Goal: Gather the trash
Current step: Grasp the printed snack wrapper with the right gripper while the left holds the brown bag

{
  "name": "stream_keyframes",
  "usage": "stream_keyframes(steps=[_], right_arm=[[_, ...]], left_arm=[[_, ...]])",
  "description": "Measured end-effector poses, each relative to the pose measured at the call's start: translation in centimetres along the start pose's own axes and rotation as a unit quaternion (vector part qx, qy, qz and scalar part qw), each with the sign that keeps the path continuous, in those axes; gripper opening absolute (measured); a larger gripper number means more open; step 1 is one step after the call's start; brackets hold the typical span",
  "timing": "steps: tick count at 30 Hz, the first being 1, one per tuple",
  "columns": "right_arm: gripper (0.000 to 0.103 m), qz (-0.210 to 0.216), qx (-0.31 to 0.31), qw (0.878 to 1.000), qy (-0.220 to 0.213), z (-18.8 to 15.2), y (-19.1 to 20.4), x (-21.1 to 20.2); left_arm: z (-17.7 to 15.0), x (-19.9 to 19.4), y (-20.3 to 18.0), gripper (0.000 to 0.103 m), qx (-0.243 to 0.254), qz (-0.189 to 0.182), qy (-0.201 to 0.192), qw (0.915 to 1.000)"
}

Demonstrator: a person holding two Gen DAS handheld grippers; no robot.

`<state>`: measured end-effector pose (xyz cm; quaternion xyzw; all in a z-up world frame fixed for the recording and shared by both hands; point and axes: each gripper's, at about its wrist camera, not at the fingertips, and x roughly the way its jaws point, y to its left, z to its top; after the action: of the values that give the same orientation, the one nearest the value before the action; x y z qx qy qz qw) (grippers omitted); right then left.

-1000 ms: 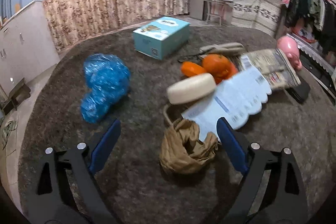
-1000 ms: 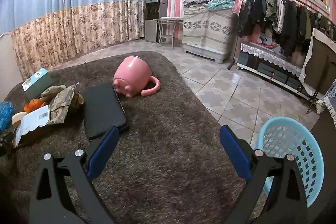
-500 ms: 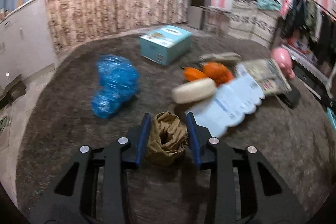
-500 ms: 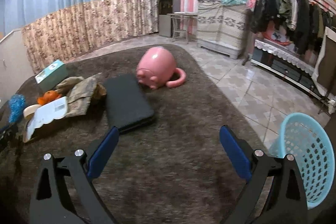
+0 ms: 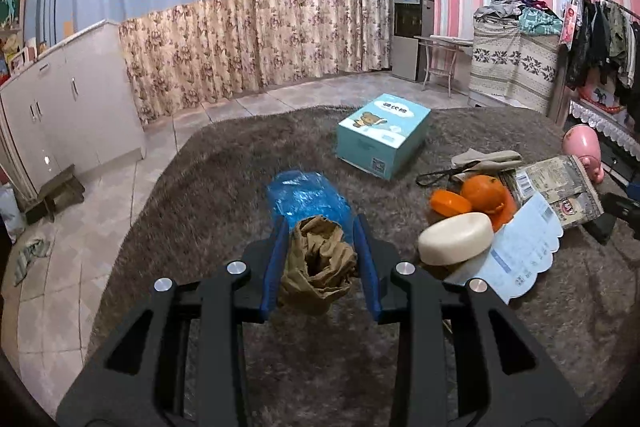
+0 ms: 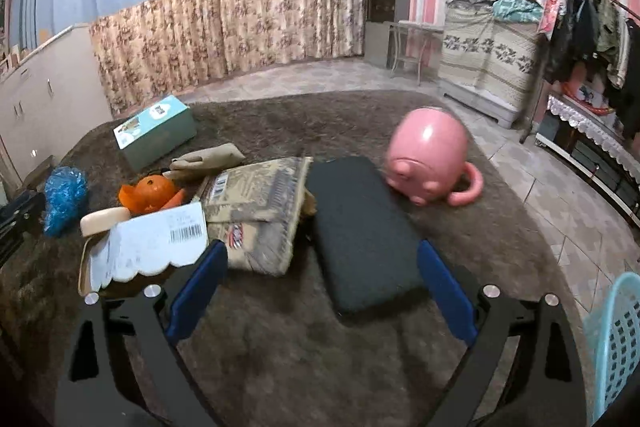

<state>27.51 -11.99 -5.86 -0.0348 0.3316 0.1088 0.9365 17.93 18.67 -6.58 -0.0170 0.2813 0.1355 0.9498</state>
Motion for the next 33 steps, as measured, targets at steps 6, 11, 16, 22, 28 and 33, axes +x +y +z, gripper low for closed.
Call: stream_keyframes(steps=[6,11,16,22,28,33], right_arm=[[0.055,0.049,0.015,0.997,0.052,0.1,1.2,3.5],[0.017,0.074,0.010,0.996,0.047,-0.2,1.5,3.1],[0.004,0.087,0.006,0.996,0.021,-0.3,1.0,0.9],[0.004,0.073,0.024,0.997,-0.020,-0.6,-2.0,-3.6],[0.004,0.035,0.069,0.995,-0.063,-0.8,-7.8,-8.8],[0.004,-0.011,0.107,0.990,-0.090,-2.4,-13.4,-12.6]], left_arm=[[-0.3,0.4,0.6,0.032,-0.010,-0.004,0.008,0.9999],[-0.5,0.6,0.6,0.032,-0.009,-0.004,0.008,0.9999],[-0.4,0.1,0.0,0.032,-0.011,-0.012,0.004,0.9999],[0.5,-1.7,-2.1,0.032,-0.003,-0.025,-0.011,0.9996],[1.7,-3.6,-6.6,0.032,0.013,-0.063,-0.028,0.9975],[2.5,-5.2,-12.4,0.032,0.042,-0.103,-0.042,0.9929]])
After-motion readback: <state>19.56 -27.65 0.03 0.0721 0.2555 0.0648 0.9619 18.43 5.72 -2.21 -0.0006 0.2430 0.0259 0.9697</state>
